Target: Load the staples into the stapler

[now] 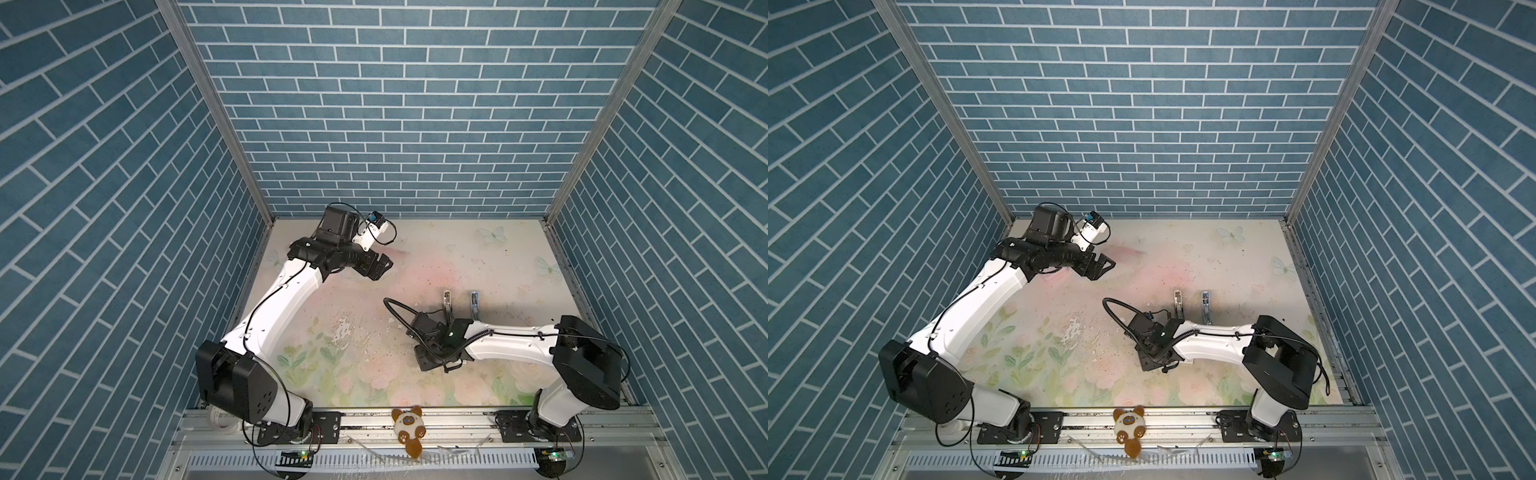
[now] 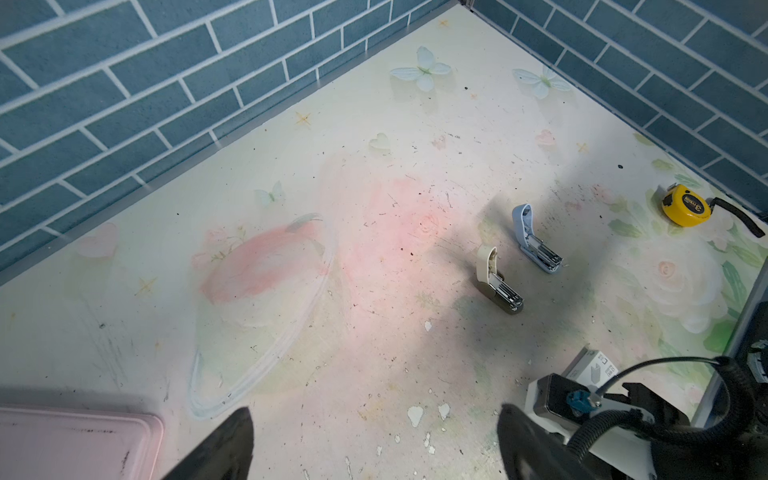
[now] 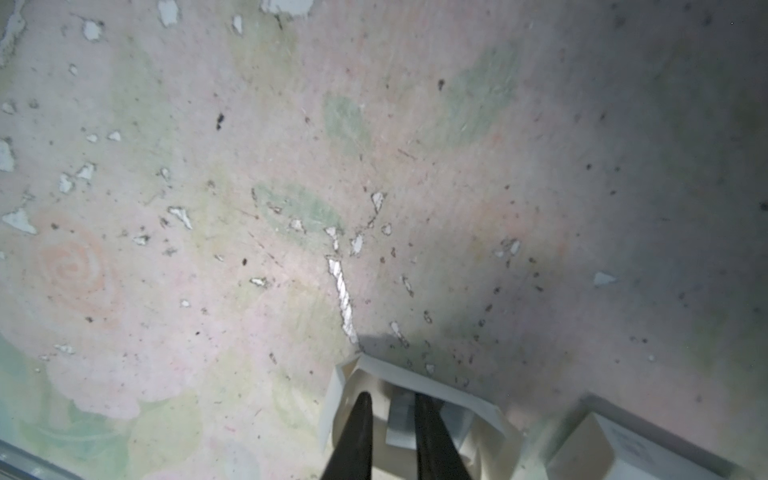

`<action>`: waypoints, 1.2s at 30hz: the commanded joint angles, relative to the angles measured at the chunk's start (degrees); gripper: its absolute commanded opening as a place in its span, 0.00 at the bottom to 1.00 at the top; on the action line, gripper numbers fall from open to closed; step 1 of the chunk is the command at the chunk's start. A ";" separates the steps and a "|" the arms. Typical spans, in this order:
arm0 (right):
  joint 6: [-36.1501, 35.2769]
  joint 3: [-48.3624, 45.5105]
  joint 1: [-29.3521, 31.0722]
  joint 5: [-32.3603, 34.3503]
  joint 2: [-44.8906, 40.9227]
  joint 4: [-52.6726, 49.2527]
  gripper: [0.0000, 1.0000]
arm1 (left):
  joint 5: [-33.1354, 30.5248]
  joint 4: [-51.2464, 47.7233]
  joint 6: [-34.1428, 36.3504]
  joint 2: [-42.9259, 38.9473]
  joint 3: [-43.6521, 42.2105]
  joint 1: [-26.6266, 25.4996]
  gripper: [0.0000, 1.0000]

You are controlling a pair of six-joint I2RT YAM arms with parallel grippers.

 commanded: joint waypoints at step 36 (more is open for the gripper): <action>3.13 -1.56 1.27 4.26 -1.65 0.63 0.21 | 0.50 0.57 -0.25 -1.70 -1.48 0.19 0.93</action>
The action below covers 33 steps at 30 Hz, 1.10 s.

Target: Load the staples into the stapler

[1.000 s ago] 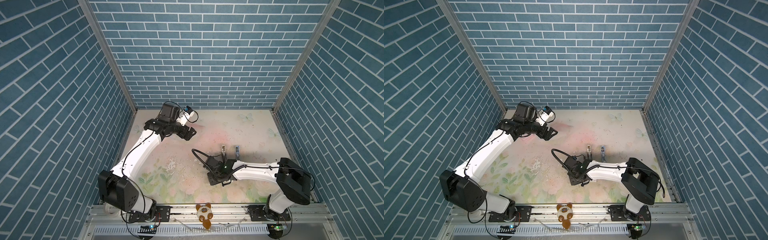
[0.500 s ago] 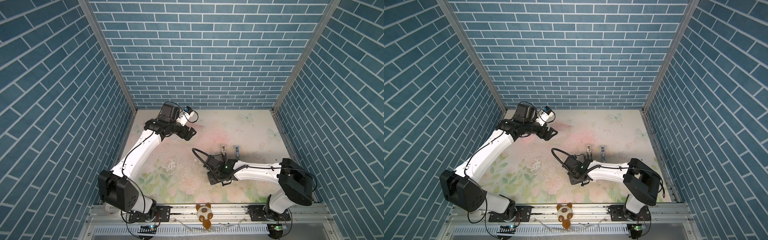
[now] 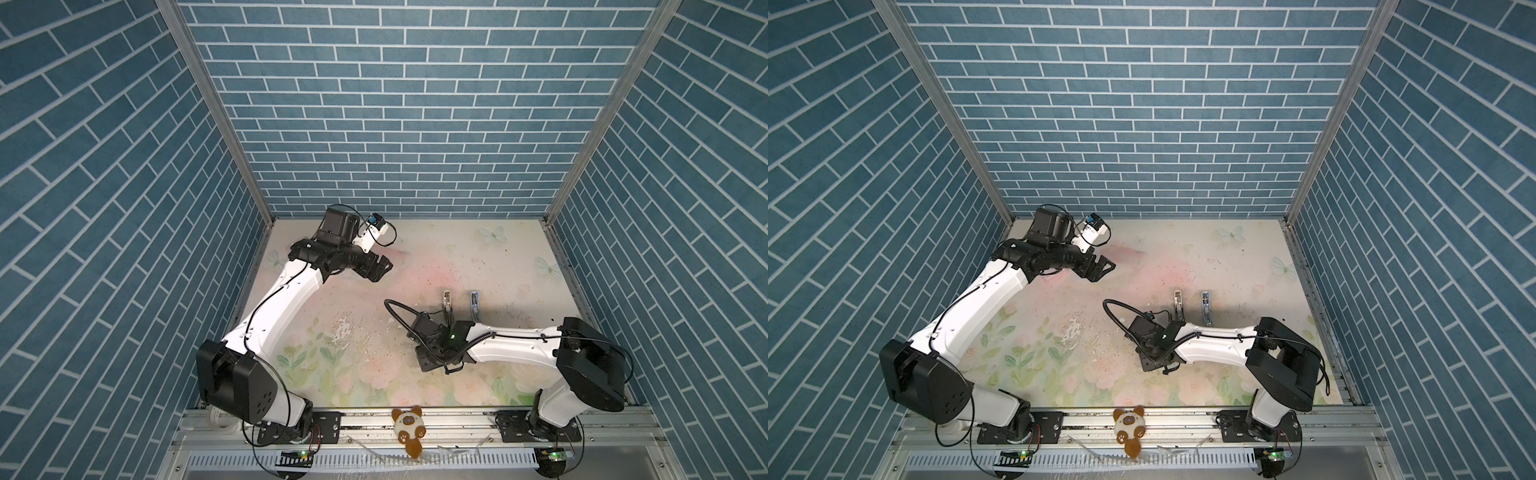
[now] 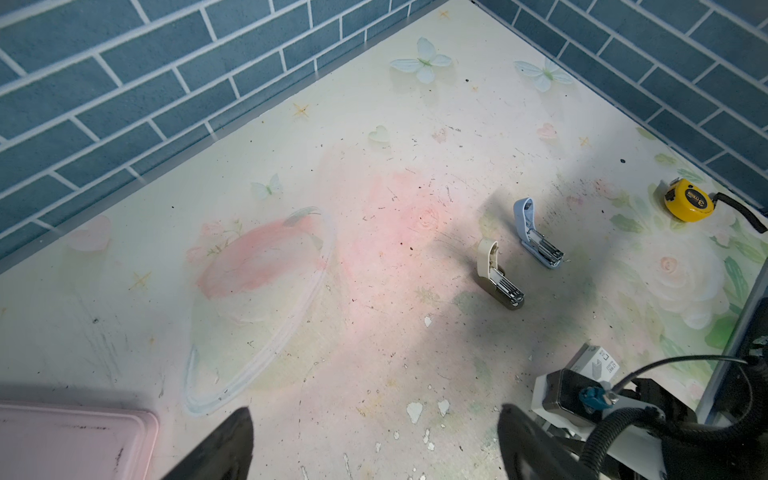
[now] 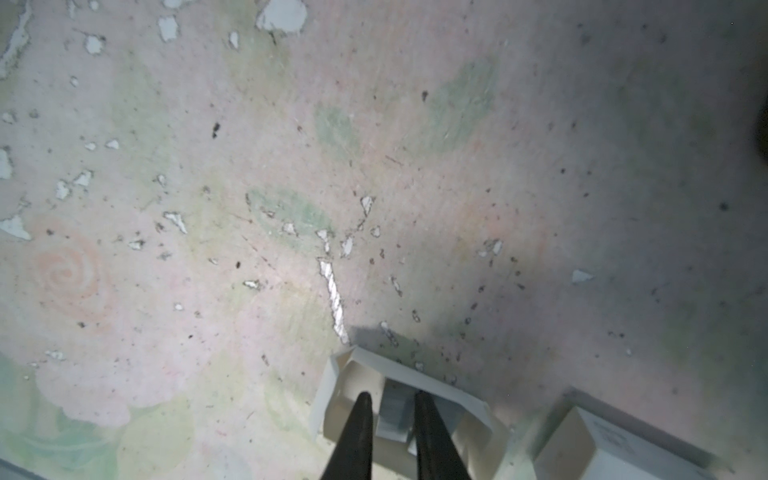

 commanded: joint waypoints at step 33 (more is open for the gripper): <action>4.24 -0.31 1.59 3.53 1.62 -1.05 0.21 | 0.47 0.66 -0.30 -2.44 -1.47 0.23 0.93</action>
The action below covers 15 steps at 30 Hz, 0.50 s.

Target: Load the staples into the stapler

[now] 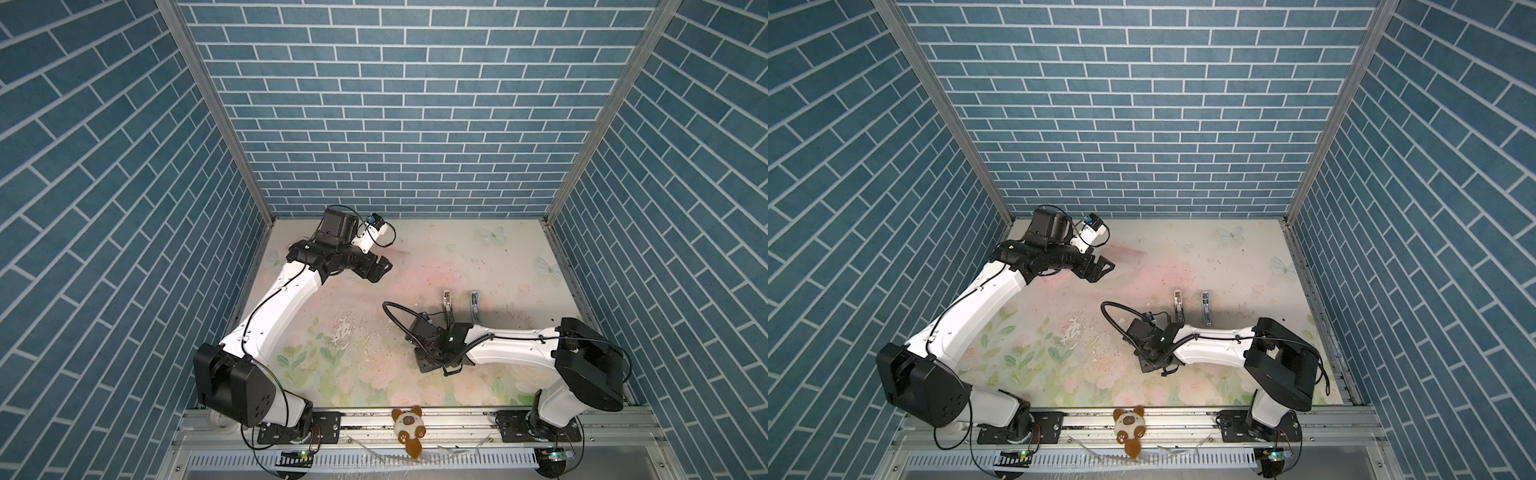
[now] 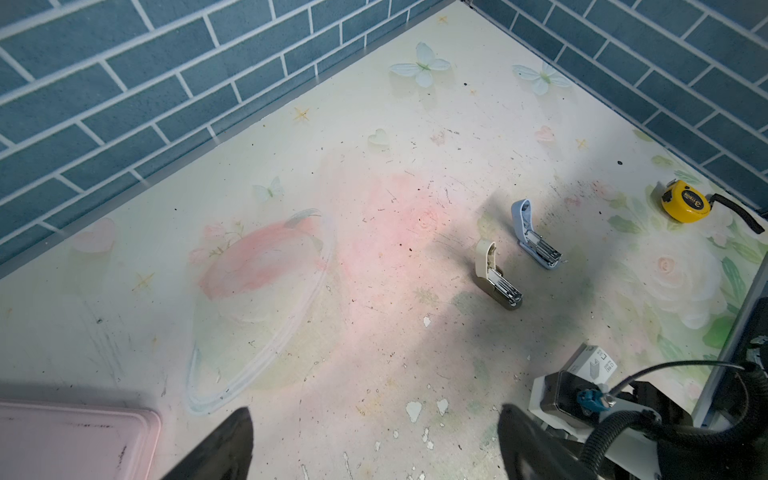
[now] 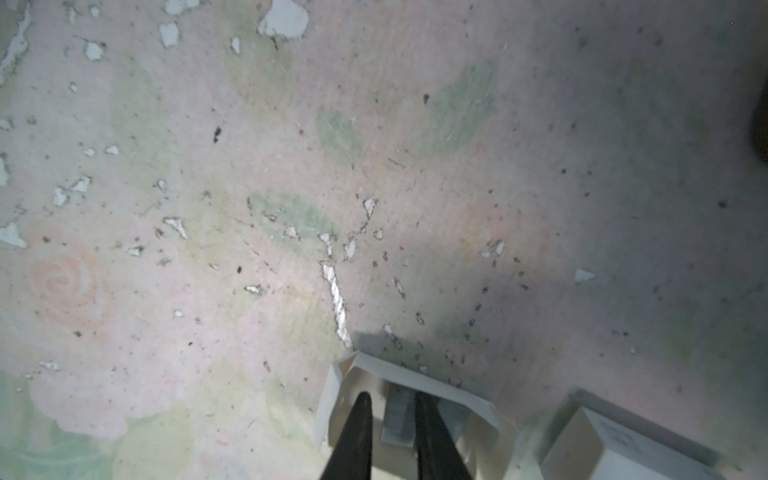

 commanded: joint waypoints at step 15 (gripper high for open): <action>5.18 -0.66 1.05 1.27 1.98 -1.32 0.22 | 0.50 0.97 -0.49 -1.89 -1.38 0.17 0.93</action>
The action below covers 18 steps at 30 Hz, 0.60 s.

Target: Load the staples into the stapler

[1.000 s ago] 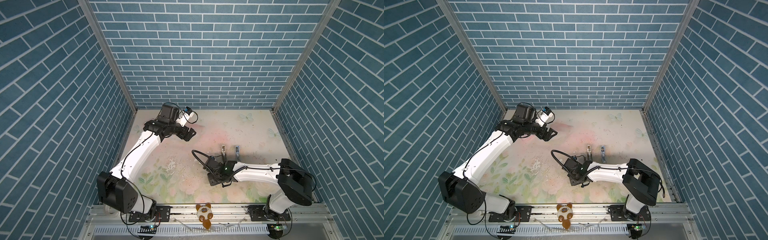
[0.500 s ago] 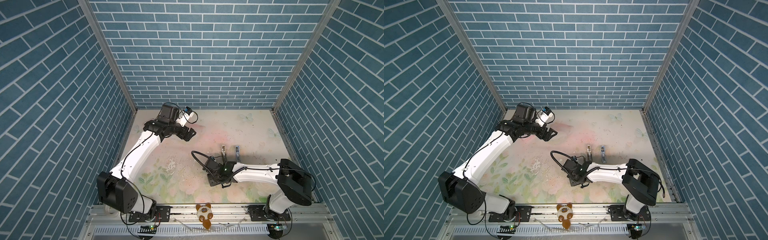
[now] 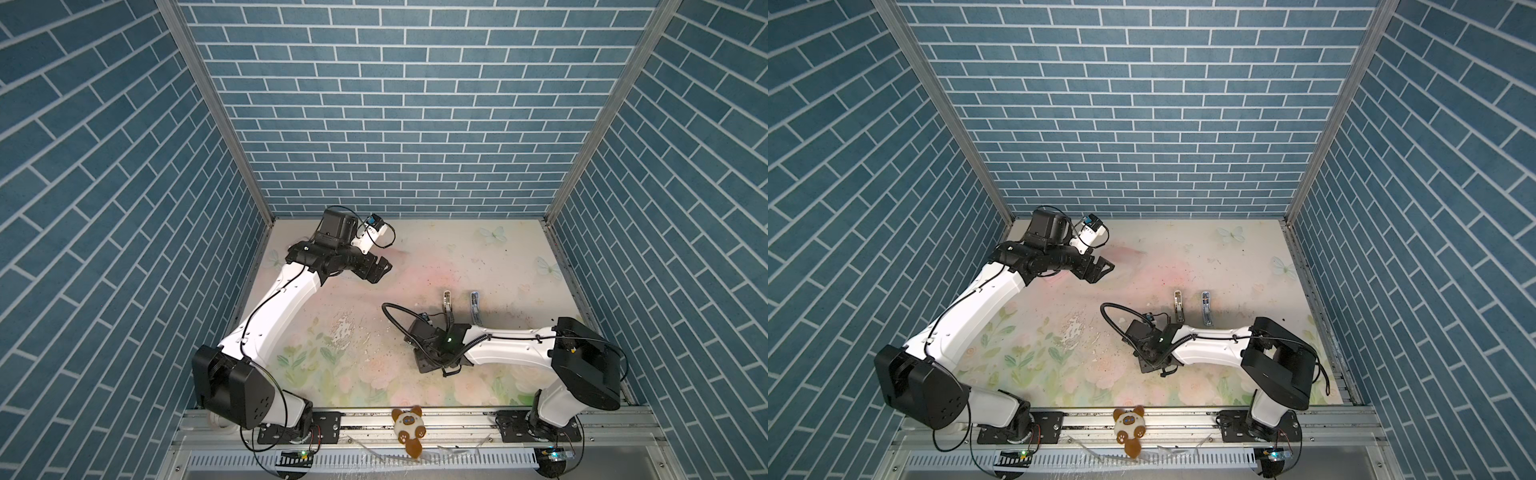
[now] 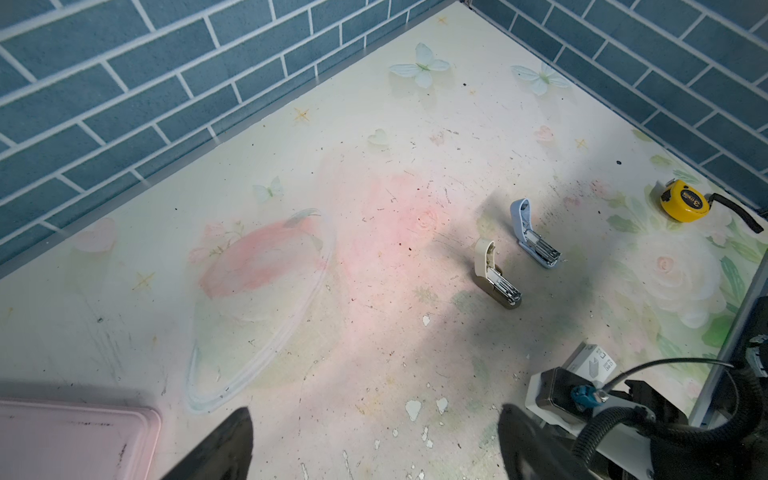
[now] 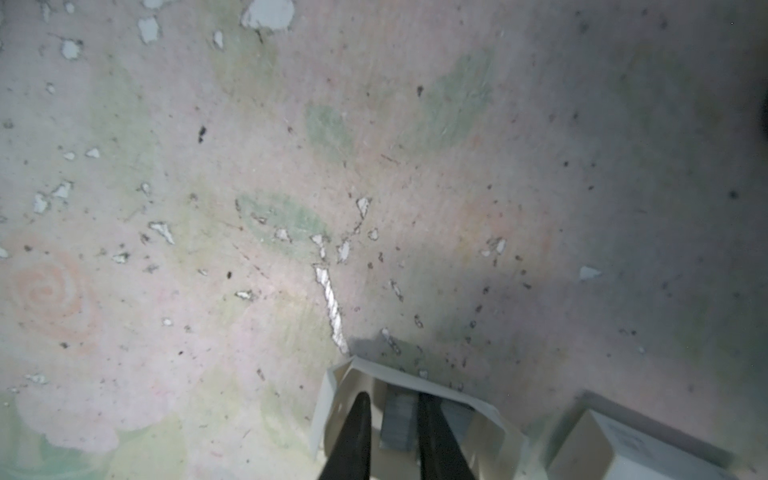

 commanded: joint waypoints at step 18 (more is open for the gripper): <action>4.53 1.22 2.02 1.50 3.01 -3.40 0.22 | 0.48 1.07 -0.47 -1.89 -1.30 0.23 0.93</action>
